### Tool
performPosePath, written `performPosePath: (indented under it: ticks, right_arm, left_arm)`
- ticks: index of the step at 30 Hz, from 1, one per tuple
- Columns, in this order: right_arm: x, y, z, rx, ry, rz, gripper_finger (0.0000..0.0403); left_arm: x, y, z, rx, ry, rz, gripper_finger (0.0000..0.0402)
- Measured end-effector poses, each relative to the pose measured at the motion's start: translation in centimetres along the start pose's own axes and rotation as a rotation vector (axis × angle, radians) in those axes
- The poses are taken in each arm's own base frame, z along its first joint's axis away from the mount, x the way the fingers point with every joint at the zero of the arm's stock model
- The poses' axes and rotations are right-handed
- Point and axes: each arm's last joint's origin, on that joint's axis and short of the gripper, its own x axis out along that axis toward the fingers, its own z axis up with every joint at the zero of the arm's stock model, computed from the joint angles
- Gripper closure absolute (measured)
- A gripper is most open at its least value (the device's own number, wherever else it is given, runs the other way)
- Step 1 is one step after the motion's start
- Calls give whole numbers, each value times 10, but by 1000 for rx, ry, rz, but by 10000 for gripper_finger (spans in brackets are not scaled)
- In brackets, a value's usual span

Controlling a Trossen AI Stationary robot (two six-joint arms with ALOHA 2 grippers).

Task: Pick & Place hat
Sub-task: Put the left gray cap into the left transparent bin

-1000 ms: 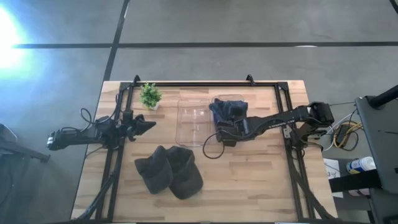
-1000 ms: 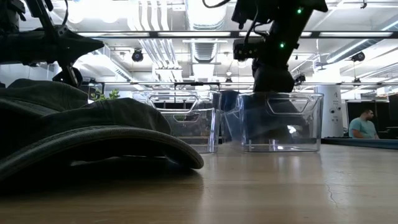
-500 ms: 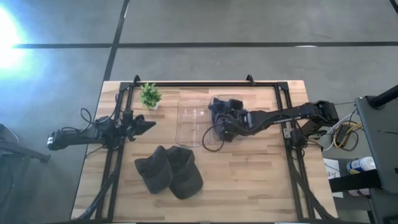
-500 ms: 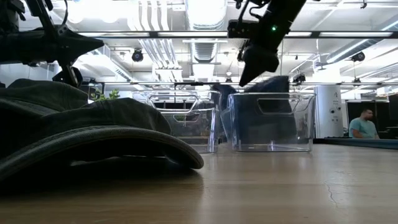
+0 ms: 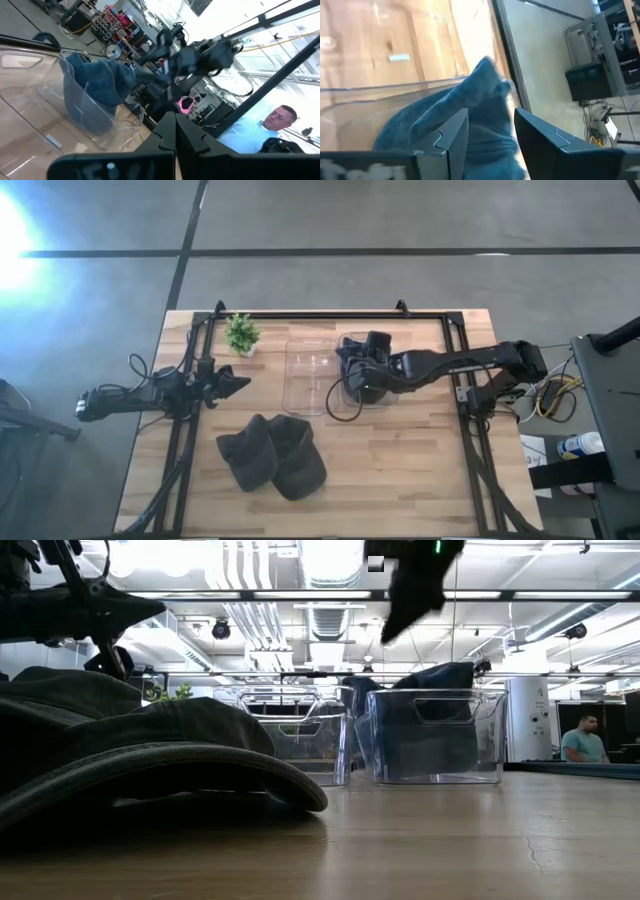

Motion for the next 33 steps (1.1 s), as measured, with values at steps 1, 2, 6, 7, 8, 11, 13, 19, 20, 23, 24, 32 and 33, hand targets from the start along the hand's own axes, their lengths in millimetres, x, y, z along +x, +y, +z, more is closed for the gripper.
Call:
performPosePath:
  ticks: [1,2,6,7,8,11,13,19,20,23,24,32,33]
  right_arm:
    - [-10,-5,5,0,-7,5,245]
    - [-22,-10,10,3,-16,11,245]
    - [-70,-26,25,63,-47,93,248]
    - [-81,-29,26,86,-47,127,250]
    - [-92,-30,26,107,-47,169,254]
    - [-116,-28,27,147,-50,294,272]
    - [-130,-24,26,155,-50,365,288]
    - [-153,4,16,144,-8,546,357]
    - [-154,10,13,136,12,577,370]
    - [-157,29,2,115,81,653,390]
    - [-157,36,-2,115,109,668,392]
    - [-160,79,-38,112,241,661,394]
    - [-160,83,-42,106,246,647,394]
  left_arm:
    - [0,0,0,-1,5,-5,401]
    - [0,0,0,-1,9,-11,401]
    - [0,-4,3,-1,3,-25,401]
    - [0,-6,5,-1,-4,-32,401]
    - [-1,-8,7,2,-10,-39,401]
    - [-2,-14,12,16,-22,-58,401]
    - [-2,-18,16,21,-30,-75,401]
    - [-7,-37,32,24,-38,-167,401]
    - [-8,-41,35,24,-41,-184,401]
    - [-11,-53,46,27,-47,-233,401]
    - [-12,-57,50,28,-42,-248,401]
    - [-5,-91,76,34,189,-201,401]
    - [0,-97,80,48,209,-210,401]
